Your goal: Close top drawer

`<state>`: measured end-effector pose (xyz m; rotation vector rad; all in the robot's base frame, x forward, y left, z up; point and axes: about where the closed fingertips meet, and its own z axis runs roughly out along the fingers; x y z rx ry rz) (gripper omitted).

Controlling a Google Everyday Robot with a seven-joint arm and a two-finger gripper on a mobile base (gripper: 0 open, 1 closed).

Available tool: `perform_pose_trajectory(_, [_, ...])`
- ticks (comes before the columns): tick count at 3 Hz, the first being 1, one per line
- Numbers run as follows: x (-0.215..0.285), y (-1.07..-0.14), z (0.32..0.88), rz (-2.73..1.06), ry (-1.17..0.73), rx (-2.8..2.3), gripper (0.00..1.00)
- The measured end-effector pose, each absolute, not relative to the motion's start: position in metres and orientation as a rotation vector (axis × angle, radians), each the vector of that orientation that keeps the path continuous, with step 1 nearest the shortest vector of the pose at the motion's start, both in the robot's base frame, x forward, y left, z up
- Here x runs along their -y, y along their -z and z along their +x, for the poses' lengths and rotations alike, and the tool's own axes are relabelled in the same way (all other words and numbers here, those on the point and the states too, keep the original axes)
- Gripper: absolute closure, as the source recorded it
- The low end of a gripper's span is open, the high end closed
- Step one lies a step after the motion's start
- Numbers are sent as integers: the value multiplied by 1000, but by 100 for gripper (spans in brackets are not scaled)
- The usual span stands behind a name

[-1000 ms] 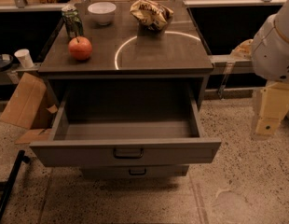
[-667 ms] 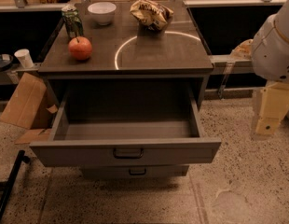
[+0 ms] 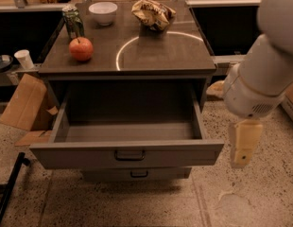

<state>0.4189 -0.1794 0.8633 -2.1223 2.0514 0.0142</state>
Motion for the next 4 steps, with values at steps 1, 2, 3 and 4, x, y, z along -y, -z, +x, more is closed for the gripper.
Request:
perform_pose_trajectory(1, [167,-825,410,-2152,-78,-2027,18])
perform_pose_trajectory(2, [150,-786,395,-2170,-154,-2010,37])
perform_pose_trajectory(3, [137,-735,389,-2203,-224,-2014,60])
perform_pose_trajectory(4, [136,-677,401,-2171,-278,-2069,91])
